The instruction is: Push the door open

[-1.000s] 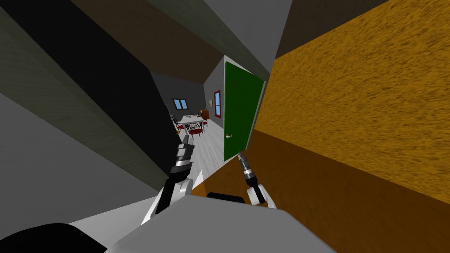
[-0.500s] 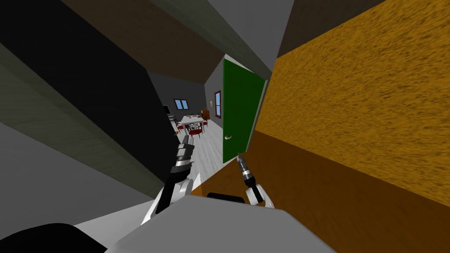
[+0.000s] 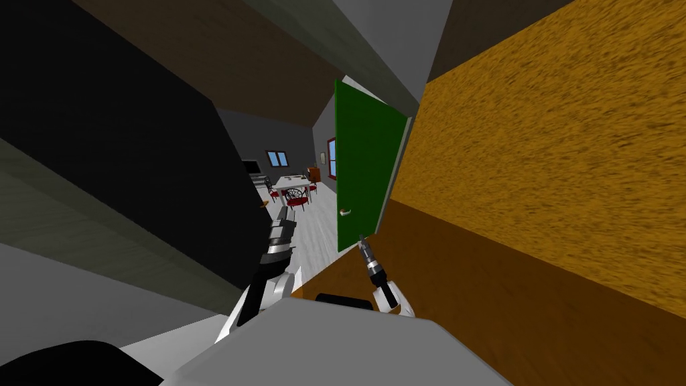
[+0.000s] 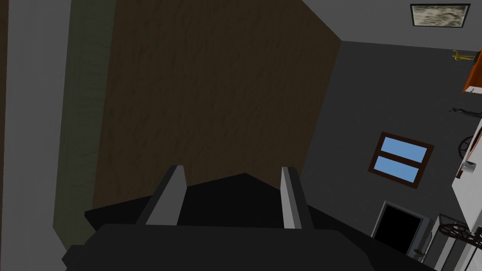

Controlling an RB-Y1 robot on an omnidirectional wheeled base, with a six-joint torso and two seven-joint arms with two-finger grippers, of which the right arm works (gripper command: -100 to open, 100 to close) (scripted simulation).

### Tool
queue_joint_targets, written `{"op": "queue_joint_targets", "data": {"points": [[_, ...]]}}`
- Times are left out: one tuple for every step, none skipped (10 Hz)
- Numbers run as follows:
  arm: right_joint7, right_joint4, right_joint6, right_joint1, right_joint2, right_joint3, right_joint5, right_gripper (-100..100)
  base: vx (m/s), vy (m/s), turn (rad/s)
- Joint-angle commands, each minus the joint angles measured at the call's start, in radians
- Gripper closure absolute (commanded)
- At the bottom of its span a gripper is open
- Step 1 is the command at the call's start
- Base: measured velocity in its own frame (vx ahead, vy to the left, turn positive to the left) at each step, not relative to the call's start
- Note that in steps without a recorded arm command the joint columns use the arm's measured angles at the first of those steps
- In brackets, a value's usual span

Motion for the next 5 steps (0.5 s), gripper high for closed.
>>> {"op": "queue_joint_targets", "data": {"points": [[-0.001,0.038,-0.008,-0.017,0.007,0.003,0.004,-100,0.08,-0.035,0.027],[-0.002,0.054,-0.01,-0.024,0.009,0.005,0.007,-100,0.074,-0.033,0.023],[-0.006,0.086,-0.014,-0.037,0.013,0.01,0.012,-100,0.099,-0.072,0.047],[-0.008,0.102,-0.016,-0.044,0.015,0.012,0.014,-100,0.129,-0.088,0.049],[-0.012,0.133,-0.02,-0.057,0.02,0.017,0.019,-100,0.13,-0.107,0.053]]}}
